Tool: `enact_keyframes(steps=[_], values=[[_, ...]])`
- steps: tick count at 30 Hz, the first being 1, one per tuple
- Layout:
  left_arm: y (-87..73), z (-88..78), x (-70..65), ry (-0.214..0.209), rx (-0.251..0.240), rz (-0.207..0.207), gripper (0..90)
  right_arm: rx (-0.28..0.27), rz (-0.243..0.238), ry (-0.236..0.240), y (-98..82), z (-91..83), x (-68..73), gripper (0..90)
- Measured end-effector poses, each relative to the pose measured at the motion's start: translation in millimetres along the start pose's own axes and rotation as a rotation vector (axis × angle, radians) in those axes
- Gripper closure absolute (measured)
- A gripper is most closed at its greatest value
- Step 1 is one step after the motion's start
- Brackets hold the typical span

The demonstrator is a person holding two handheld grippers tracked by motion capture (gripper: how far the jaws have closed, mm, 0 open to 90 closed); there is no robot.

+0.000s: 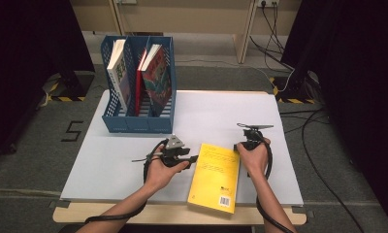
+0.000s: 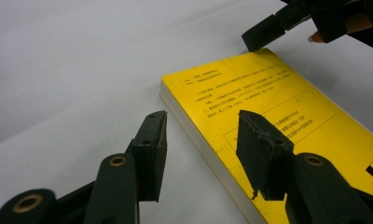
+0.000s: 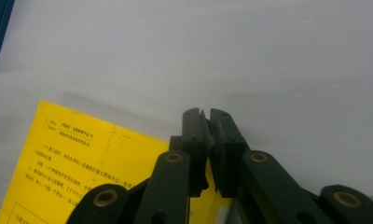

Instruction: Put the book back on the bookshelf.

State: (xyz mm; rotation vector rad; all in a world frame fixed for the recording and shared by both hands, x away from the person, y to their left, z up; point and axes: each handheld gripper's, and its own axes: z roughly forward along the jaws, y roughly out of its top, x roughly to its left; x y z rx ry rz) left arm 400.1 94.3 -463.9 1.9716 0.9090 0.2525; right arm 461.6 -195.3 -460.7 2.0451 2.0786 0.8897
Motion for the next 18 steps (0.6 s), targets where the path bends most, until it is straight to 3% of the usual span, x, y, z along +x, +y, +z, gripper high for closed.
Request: enact_keyframes(steps=[1, 3, 4, 7, 18], values=[[-1.3, 0.6, -1.2, -0.007, 0.006, 0.0, 52.6, -0.002, -0.014, 0.005, 0.1, -2.0, -0.4, 76.2], [-2.2, 1.0, -2.4, -0.014, 0.01, -0.002, 52.5, 0.006, -0.007, 0.016, 0.8, -4.3, -1.3, 72.2], [-4.9, 2.3, -5.1, -0.024, 0.022, 0.004, 52.4, -0.009, 0.008, 0.027, 1.5, -10.2, -5.3, 65.8], [-7.2, 4.6, -7.5, -0.036, 0.03, 0.004, 52.2, -0.031, 0.021, 0.034, 1.9, -17.5, -13.0, 60.2], [-15.3, 14.2, -12.3, -0.053, 0.056, -0.022, 47.8, 0.03, 0.017, 0.082, -8.1, -10.8, -17.8, 52.4]])
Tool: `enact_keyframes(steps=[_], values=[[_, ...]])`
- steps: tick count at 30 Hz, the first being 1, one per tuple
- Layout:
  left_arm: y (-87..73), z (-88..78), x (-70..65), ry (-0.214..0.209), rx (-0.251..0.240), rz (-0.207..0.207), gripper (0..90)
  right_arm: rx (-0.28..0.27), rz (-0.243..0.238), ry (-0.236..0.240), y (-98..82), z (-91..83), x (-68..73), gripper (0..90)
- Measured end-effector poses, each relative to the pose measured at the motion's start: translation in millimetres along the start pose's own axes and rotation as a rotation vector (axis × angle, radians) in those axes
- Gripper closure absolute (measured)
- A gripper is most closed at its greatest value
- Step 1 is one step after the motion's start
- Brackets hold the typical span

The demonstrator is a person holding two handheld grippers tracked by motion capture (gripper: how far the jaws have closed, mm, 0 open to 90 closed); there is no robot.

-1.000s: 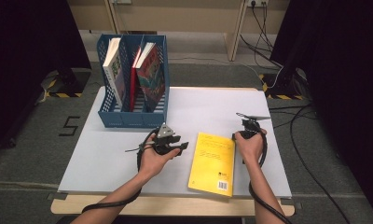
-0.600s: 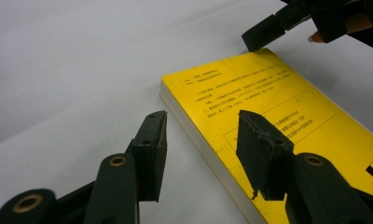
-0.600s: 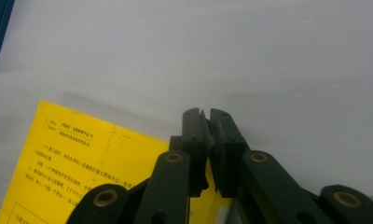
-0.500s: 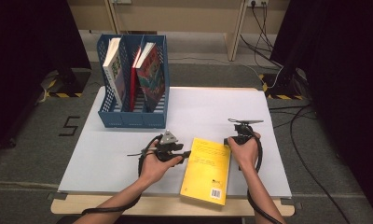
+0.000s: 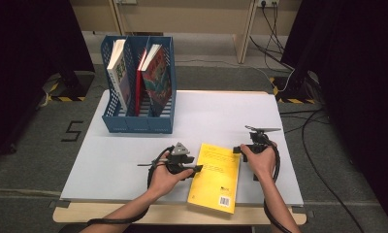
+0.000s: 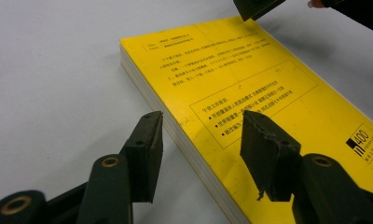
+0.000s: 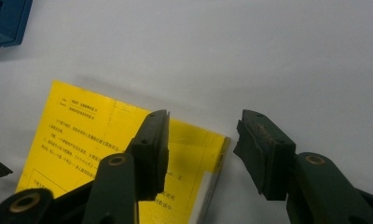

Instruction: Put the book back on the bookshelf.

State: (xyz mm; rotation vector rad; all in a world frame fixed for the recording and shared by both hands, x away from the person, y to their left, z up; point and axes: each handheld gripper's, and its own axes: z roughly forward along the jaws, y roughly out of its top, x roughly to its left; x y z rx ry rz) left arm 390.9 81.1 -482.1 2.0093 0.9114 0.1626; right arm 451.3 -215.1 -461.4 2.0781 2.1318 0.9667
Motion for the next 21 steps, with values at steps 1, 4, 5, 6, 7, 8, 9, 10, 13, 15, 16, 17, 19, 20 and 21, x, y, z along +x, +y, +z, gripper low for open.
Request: enact_keyframes(steps=[1, 4, 5, 6, 7, 8, 9, 10, 13, 15, 16, 17, 19, 20, 21], values=[[-0.5, 0.7, -0.1, -0.001, 0.002, -0.001, 47.4, -0.002, 0.002, 0.004, -0.2, 0.9, 0.3, 52.1], [-2.0, 2.2, -0.4, -0.003, 0.006, -0.004, 46.5, 0.01, -0.01, 0.009, -0.2, 2.9, -0.1, 51.1], [-2.4, 2.3, -0.4, -0.006, 0.009, -0.005, 46.4, 0.01, -0.011, 0.007, -0.3, 3.7, 0.2, 50.9], [-2.8, 2.8, -0.8, -0.007, 0.008, -0.011, 46.2, 0.009, -0.016, 0.006, -0.5, 4.6, 0.1, 50.5], [-3.1, 3.0, -0.7, -0.008, 0.008, -0.012, 46.1, 0.011, -0.016, 0.01, -0.6, 5.4, 0.7, 50.0], [-3.4, 3.1, -0.7, -0.007, 0.008, -0.015, 46.1, 0.011, -0.015, 0.012, -0.7, 6.0, 0.9, 49.7], [-3.5, 3.1, -0.7, -0.009, 0.009, -0.015, 46.0, 0.012, -0.02, 0.009, -0.5, 6.1, 1.0, 49.6], [-3.7, 3.0, -0.4, -0.009, 0.013, -0.012, 45.8, 0.011, -0.021, 0.011, -0.3, 6.4, 1.4, 49.2], [-4.9, 3.3, -0.2, -0.012, 0.008, -0.017, 45.4, 0.008, -0.021, 0.025, 0.7, 7.7, 1.4, 48.5], [-6.0, 3.2, 0.0, -0.012, 0.012, -0.018, 45.3, 0.005, -0.026, 0.022, 0.9, 8.4, 1.4, 48.4], [-6.6, 3.4, 0.0, -0.013, 0.012, -0.021, 45.3, 0.005, -0.026, 0.021, 1.0, 8.6, 1.4, 48.5], [-7.2, 3.7, 0.0, -0.015, 0.01, -0.025, 45.2, 0.007, -0.025, 0.022, 0.9, 8.7, 1.9, 48.5], [-8.0, 3.5, 0.3, -0.019, 0.016, -0.028, 45.4, 0.007, -0.042, 0.018, 0.6, 8.9, 1.8, 49.0], [-8.2, 3.3, 0.3, -0.02, 0.018, -0.028, 45.8, 0.006, -0.041, 0.02, 0.4, 9.0, 1.5, 49.5], [-8.2, 3.3, 0.3, -0.02, 0.018, -0.028, 46.0, 0.008, -0.038, 0.02, 0.5, 8.7, 1.3, 50.1]])
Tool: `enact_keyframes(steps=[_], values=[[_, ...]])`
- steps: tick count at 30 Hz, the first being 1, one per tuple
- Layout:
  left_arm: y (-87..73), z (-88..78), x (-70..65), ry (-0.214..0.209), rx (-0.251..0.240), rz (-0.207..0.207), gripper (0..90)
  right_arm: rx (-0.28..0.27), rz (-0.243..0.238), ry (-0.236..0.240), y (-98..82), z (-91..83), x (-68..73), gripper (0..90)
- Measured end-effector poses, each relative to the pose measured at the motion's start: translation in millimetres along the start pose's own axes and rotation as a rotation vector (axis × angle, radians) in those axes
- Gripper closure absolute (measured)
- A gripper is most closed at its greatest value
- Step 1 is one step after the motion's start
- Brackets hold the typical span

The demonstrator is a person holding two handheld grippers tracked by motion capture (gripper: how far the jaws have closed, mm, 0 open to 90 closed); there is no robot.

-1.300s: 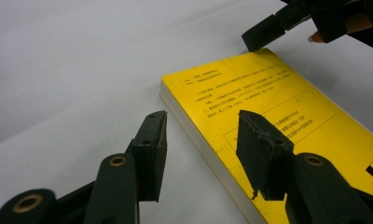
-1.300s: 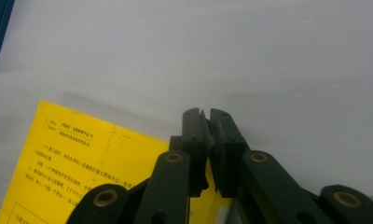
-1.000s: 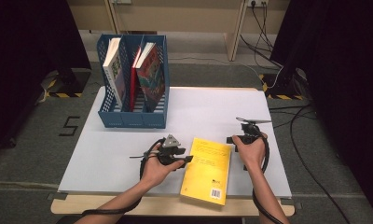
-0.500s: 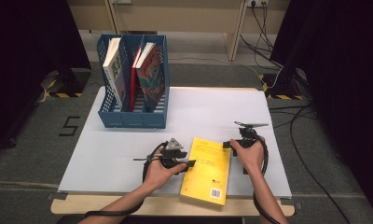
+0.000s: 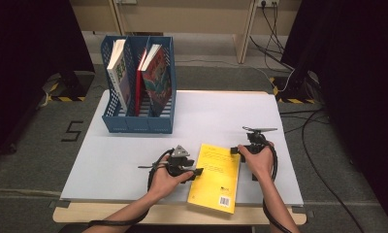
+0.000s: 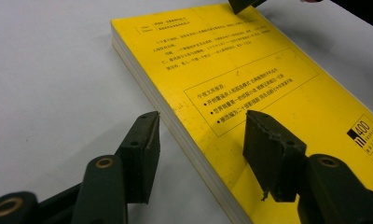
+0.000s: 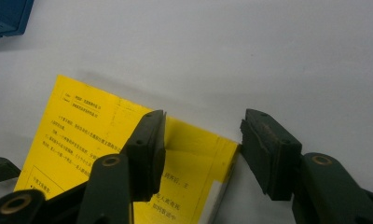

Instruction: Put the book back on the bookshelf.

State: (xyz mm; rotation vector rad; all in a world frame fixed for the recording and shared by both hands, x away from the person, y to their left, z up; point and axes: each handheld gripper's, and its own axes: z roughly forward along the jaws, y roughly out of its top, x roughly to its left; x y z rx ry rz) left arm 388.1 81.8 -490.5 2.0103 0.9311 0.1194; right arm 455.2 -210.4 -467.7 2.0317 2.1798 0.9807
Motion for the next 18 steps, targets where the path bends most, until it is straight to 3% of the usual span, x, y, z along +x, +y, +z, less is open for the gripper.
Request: enact_keyframes(steps=[10, 13, 18], values=[[-1.1, 0.5, -2.2, -0.025, 0.01, -0.009, 52.3, -0.015, -0.003, 0.0, -2.5, 0.2, -0.6, 53.2], [-0.8, 0.9, -2.5, -0.02, 0.014, -0.015, 50.3, -0.002, 0.034, 0.029, -3.1, 0.0, -0.3, 57.1], [-0.5, 0.1, -1.0, -0.023, 0.023, -0.009, 50.2, 0.009, 0.048, 0.043, -3.3, 0.3, -0.7, 57.5]])
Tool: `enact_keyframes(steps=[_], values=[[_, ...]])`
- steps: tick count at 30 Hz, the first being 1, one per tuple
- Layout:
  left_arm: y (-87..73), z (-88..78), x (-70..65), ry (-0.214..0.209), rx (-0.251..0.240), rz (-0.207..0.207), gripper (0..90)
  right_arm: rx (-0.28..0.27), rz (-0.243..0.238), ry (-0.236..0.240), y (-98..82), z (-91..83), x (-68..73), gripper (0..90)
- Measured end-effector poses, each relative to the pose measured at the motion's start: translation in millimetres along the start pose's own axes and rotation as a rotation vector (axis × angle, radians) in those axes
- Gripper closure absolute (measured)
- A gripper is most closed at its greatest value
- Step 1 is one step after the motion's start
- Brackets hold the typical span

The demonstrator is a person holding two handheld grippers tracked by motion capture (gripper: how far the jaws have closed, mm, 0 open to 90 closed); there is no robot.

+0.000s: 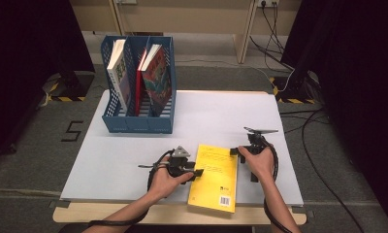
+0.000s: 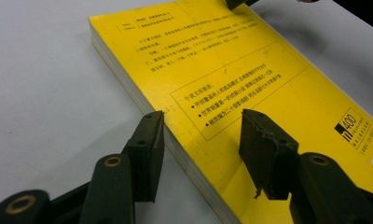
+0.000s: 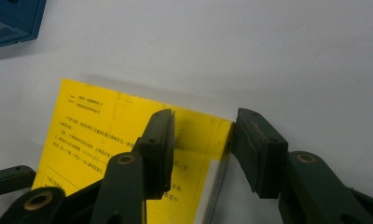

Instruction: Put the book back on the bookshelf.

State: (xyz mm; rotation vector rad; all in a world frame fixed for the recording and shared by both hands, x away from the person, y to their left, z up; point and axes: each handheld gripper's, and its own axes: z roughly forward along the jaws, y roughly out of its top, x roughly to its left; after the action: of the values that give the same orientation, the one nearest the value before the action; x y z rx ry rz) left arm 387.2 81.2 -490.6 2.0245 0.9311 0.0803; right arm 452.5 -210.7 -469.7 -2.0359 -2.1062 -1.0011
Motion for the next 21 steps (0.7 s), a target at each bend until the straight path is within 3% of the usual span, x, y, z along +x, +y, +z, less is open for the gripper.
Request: enact_keyframes(steps=[5, 9, 13, 15, 21], values=[[-1.1, 0.2, 0.5, -0.007, -0.011, -0.011, 50.4, 0.026, 0.019, 0.02, 5.4, 0.9, -0.2, 53.1], [-0.7, 0.0, 1.2, -0.011, -0.006, -0.009, 50.3, 0.04, -0.026, -0.006, 6.9, 2.1, 4.0, 51.3], [-1.1, -0.3, 1.5, -0.011, -0.005, -0.01, 50.4, 0.056, -0.031, -0.004, 9.8, 2.5, 3.9, 52.2], [-1.6, -0.4, 1.1, -0.01, -0.009, -0.012, 50.5, 0.025, -0.048, -0.005, 11.5, 3.6, 1.3, 52.7], [-1.1, -0.4, 1.4, -0.01, -0.004, -0.012, 50.4, 0.046, -0.04, 0.005, 15.0, 5.3, 1.8, 51.4]])
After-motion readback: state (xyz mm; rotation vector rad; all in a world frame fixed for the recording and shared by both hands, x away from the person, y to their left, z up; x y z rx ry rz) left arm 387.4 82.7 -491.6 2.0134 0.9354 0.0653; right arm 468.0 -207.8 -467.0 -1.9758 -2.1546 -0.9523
